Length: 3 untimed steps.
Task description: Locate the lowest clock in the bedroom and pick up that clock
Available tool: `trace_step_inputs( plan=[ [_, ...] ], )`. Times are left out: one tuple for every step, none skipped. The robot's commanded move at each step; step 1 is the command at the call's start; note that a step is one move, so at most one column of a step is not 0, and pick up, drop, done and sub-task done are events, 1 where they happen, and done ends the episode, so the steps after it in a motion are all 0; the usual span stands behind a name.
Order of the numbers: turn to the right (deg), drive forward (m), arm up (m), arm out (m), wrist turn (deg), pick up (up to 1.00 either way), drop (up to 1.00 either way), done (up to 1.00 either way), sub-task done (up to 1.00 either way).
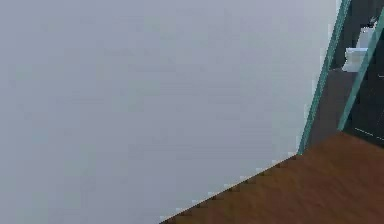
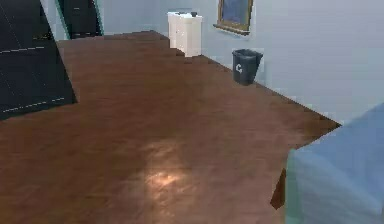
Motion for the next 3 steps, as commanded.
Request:
trace_step_inputs(
  plan=[
    [45.0, 0.0, 0.0, 0.0, 0.0, 0.0, 0.0, 0.0, 0.0],
    [45.0, 0.0, 0.0, 0.0, 0.0, 0.0, 0.0, 0.0, 0.0],
    [30.0, 0.0, 0.0, 0.0, 0.0, 0.0, 0.0, 0.0, 0.0]
  ],
)
